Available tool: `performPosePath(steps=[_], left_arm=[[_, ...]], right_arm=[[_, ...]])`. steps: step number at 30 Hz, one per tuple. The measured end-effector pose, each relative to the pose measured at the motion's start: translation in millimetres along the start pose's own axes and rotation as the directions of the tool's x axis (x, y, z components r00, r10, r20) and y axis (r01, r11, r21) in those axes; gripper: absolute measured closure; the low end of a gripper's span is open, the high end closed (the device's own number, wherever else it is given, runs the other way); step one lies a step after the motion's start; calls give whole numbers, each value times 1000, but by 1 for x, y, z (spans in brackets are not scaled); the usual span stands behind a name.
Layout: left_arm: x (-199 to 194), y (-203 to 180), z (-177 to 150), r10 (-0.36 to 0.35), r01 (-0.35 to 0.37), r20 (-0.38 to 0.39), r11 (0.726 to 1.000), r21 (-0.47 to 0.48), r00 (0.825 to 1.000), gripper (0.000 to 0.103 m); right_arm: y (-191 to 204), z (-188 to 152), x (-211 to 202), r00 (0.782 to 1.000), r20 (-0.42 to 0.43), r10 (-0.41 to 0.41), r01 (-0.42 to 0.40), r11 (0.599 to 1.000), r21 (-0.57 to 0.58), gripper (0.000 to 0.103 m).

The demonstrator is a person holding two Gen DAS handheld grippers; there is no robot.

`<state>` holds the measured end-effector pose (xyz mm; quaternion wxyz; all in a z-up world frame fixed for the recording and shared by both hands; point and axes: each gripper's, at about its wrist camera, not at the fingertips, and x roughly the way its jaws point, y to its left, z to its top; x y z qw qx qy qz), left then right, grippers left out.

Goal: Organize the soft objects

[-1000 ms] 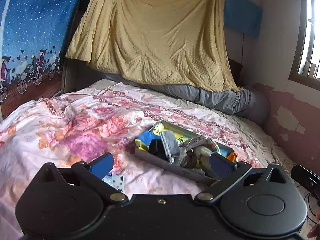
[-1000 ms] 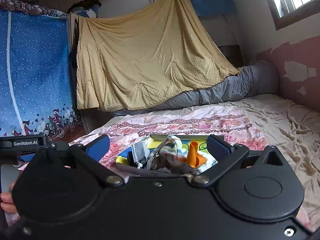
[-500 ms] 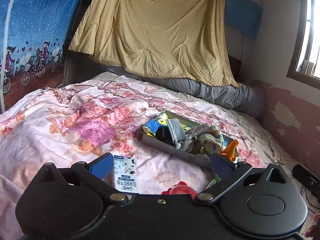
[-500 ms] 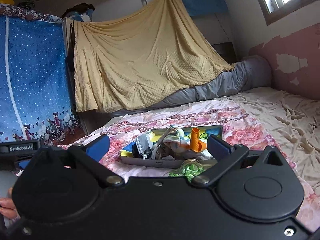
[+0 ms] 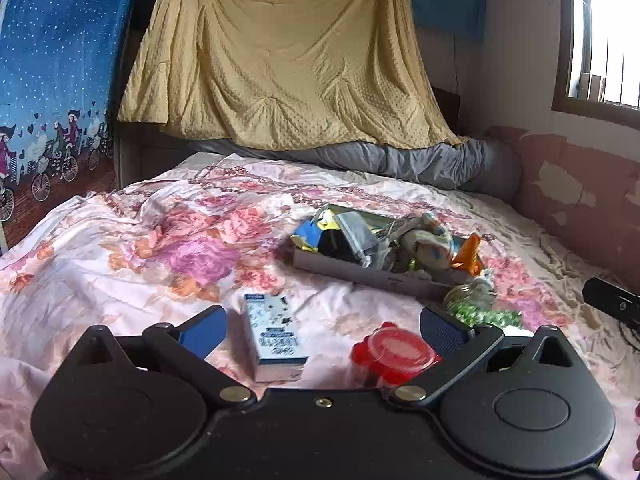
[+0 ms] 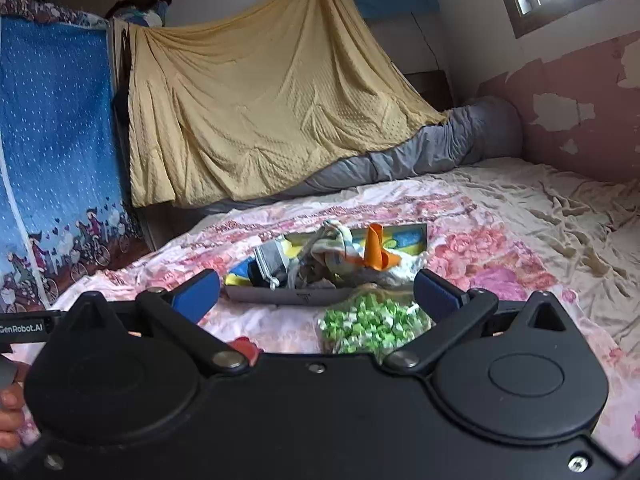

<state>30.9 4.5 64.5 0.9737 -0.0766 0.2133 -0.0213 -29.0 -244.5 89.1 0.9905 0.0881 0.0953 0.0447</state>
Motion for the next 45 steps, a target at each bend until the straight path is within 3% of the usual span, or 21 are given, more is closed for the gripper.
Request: performPosePath(steps=[13, 27, 45], left_arm=[[-1, 24, -22, 43, -43, 9, 999, 1, 999, 1], [-21, 24, -37, 79, -80, 46, 996, 32, 996, 1], [-10, 28, -40, 78, -78, 24, 996, 34, 997, 1]], right_arm=[[25, -21, 10, 998, -55, -3, -1, 998, -55, 0], [44, -39, 5, 997, -75, 14, -19, 997, -76, 0], [51, -47, 16, 990, -134, 41, -56, 992, -109, 0]])
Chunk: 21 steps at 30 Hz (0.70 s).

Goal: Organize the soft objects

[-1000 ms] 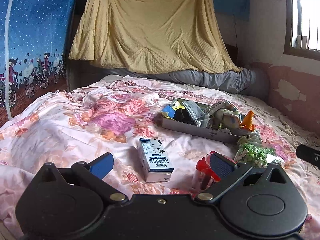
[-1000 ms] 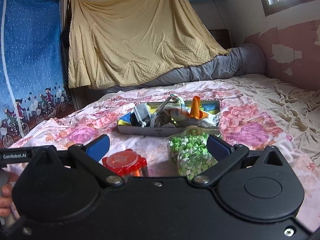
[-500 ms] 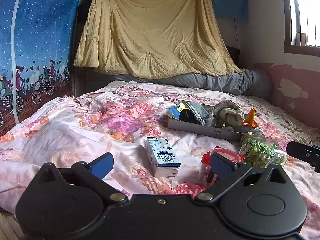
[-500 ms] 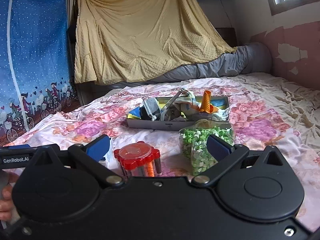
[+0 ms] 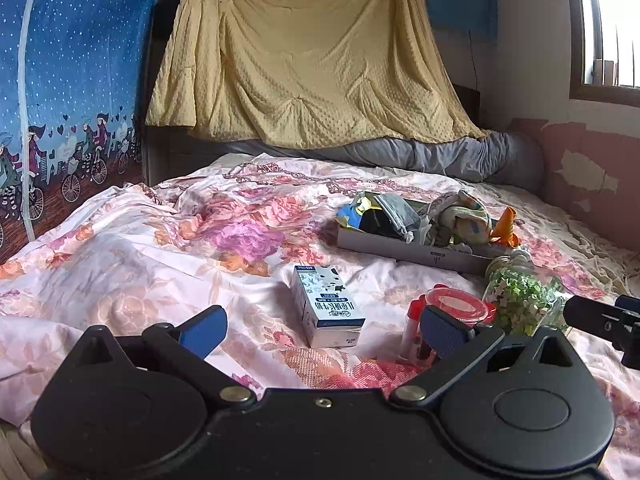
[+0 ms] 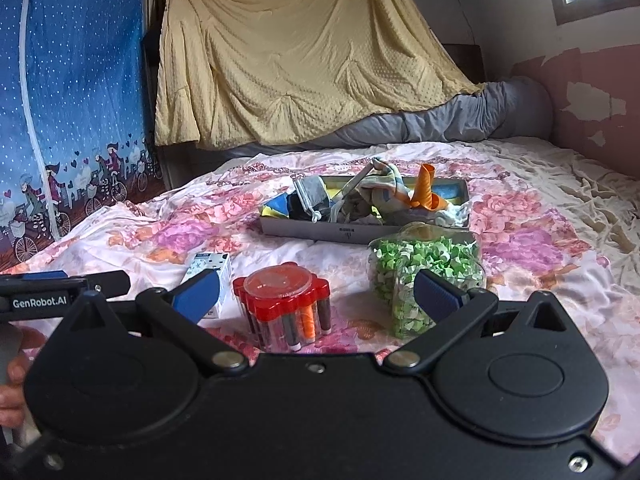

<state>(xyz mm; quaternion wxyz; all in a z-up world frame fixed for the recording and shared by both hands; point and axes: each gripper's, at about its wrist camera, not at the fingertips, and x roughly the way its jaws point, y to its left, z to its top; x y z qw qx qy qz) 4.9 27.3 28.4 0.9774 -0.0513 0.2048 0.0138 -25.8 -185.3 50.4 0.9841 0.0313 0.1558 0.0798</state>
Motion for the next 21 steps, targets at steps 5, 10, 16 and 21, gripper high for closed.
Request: performPosePath(steps=[5, 10, 16, 21], left_arm=[[0, 0, 0, 2, -2, -4, 1000, 1, 1000, 1], [6, 0, -4, 1, -1, -20, 1000, 8, 1000, 1], [6, -2, -7, -7, 7, -26, 1000, 23, 1000, 1], [7, -2, -8, -10, 10, -26, 1000, 26, 1000, 1]], right_arm=[[-2, 0, 2, 1000, -15, -6, 6, 1000, 2, 0], [-6, -3, 7, 999, -41, -22, 23, 1000, 14, 0], [-6, -2, 9, 998, -47, -31, 31, 999, 9, 0], [-6, -2, 12, 998, -55, -32, 33, 999, 13, 0]])
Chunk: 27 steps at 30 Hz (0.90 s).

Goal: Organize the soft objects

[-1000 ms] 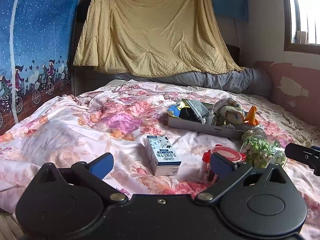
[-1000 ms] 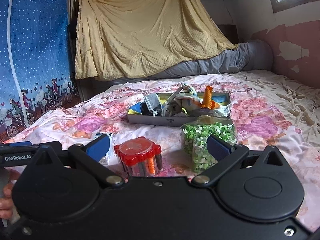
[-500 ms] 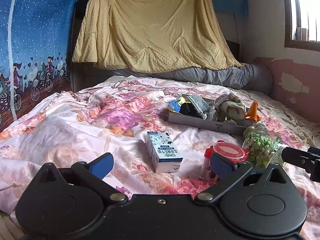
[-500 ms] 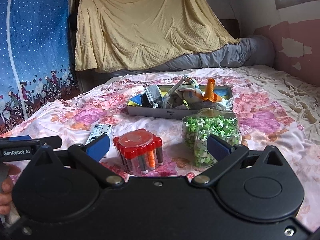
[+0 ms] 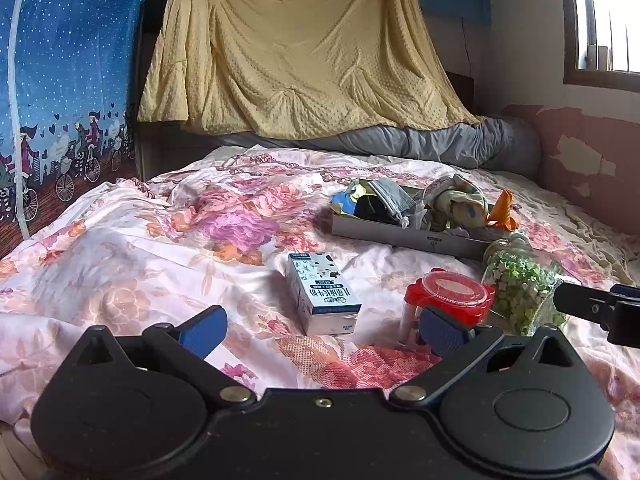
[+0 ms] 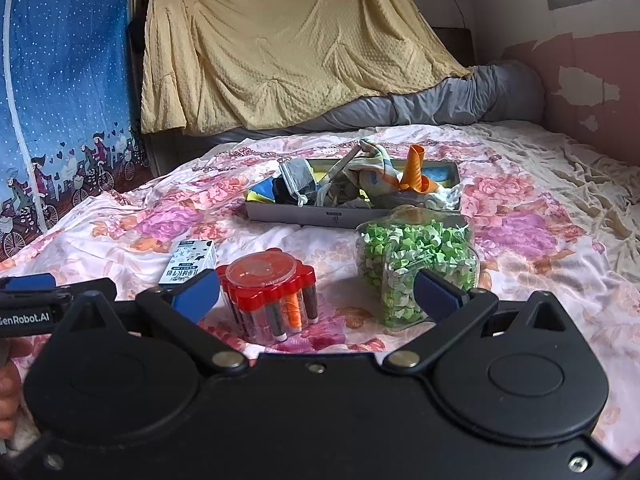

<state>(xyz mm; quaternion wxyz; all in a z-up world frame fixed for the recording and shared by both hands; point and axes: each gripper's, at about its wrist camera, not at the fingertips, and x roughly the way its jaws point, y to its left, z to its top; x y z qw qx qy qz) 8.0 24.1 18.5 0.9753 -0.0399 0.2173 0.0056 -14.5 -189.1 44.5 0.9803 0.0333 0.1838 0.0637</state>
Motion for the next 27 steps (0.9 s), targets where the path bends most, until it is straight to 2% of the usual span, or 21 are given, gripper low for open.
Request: performPosePath(steps=[27], left_arm=[[1, 1, 0, 2, -2, -2, 1000, -2, 1000, 1]], right_arm=[[0, -2, 2, 1000, -7, 2, -2, 1000, -8, 0]])
